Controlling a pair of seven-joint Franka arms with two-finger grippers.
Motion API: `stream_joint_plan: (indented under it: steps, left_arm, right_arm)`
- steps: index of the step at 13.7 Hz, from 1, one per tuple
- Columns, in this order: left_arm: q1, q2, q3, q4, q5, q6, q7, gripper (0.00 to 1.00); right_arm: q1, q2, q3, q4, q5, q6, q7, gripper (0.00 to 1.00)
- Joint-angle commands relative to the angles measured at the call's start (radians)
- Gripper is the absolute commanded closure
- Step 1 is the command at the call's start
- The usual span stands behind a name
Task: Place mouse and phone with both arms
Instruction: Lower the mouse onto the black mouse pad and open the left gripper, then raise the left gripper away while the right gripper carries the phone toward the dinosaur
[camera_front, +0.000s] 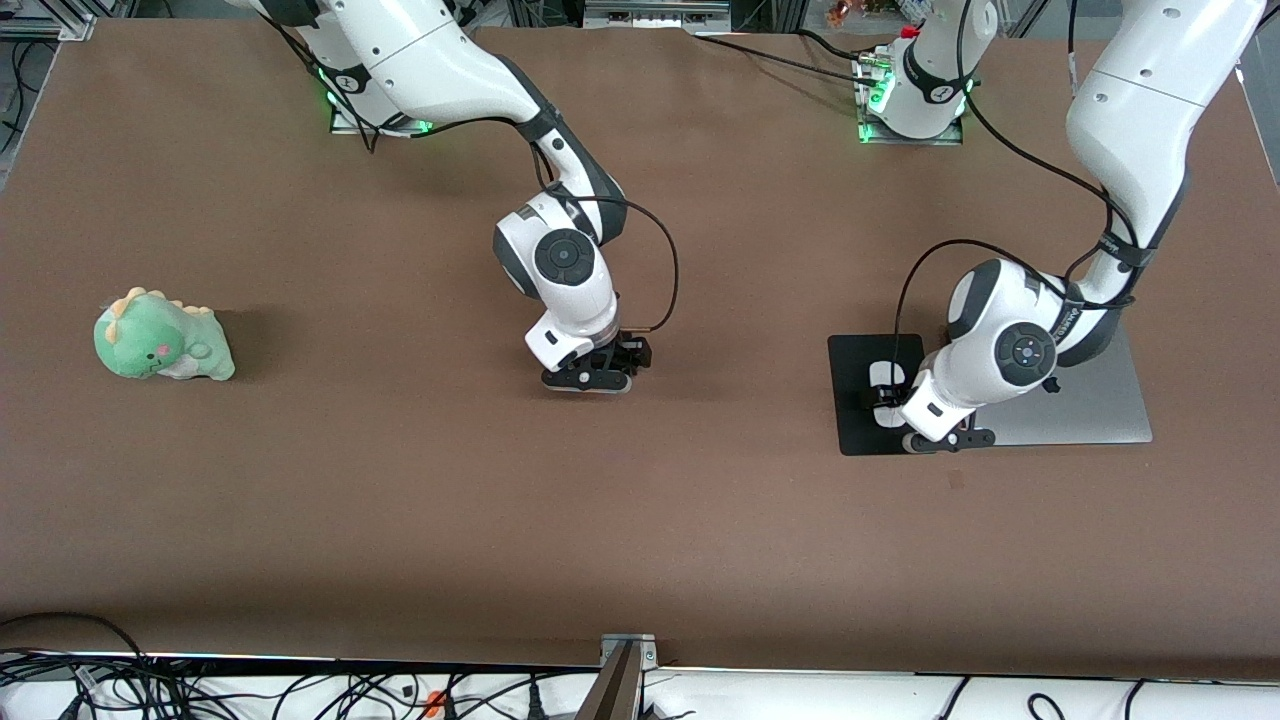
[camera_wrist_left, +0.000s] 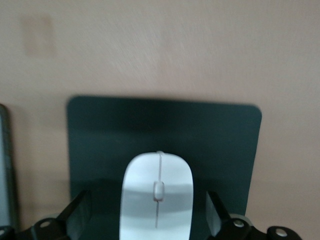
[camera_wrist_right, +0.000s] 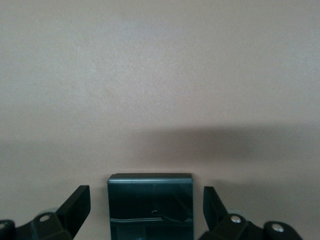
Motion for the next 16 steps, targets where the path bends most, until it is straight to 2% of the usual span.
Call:
stream_joint_plan:
  steps: [1, 4, 6, 10, 13, 15, 16]
  left_arm:
    - [0.046, -0.059, -0.024, 0.001, 0.025, -0.018, 0.006, 0.00]
    - [0.059, -0.155, -0.028, 0.001, 0.015, -0.076, 0.007, 0.00]
    - [0.068, -0.246, -0.059, 0.003, -0.003, -0.170, 0.052, 0.00]
    - [0.075, -0.431, -0.062, 0.021, -0.095, -0.352, 0.135, 0.00]
    - [0.098, -0.475, -0.061, 0.174, -0.153, -0.600, 0.188, 0.00]
    - [0.103, -0.475, -0.061, 0.282, -0.153, -0.732, 0.210, 0.00]
    - [0.103, -0.475, -0.061, 0.319, -0.153, -0.780, 0.215, 0.00]
  right_arm:
    - [0.013, 0.026, -0.008, 0.029, 0.005, 0.002, 0.015, 0.00]
    - [0.016, 0.036, -0.008, 0.029, 0.004, 0.003, 0.016, 0.00]
    - [0.016, 0.042, -0.008, 0.029, 0.001, 0.005, 0.016, 0.02]
    - [0.026, 0.047, -0.011, 0.028, -0.001, 0.005, 0.018, 0.09]
    - [0.025, 0.049, -0.011, 0.028, -0.001, 0.005, 0.015, 0.17]
    - [0.025, 0.047, -0.013, 0.028, -0.003, 0.005, 0.009, 0.34]
    - [0.023, 0.047, -0.013, 0.028, -0.003, 0.003, 0.004, 0.39]
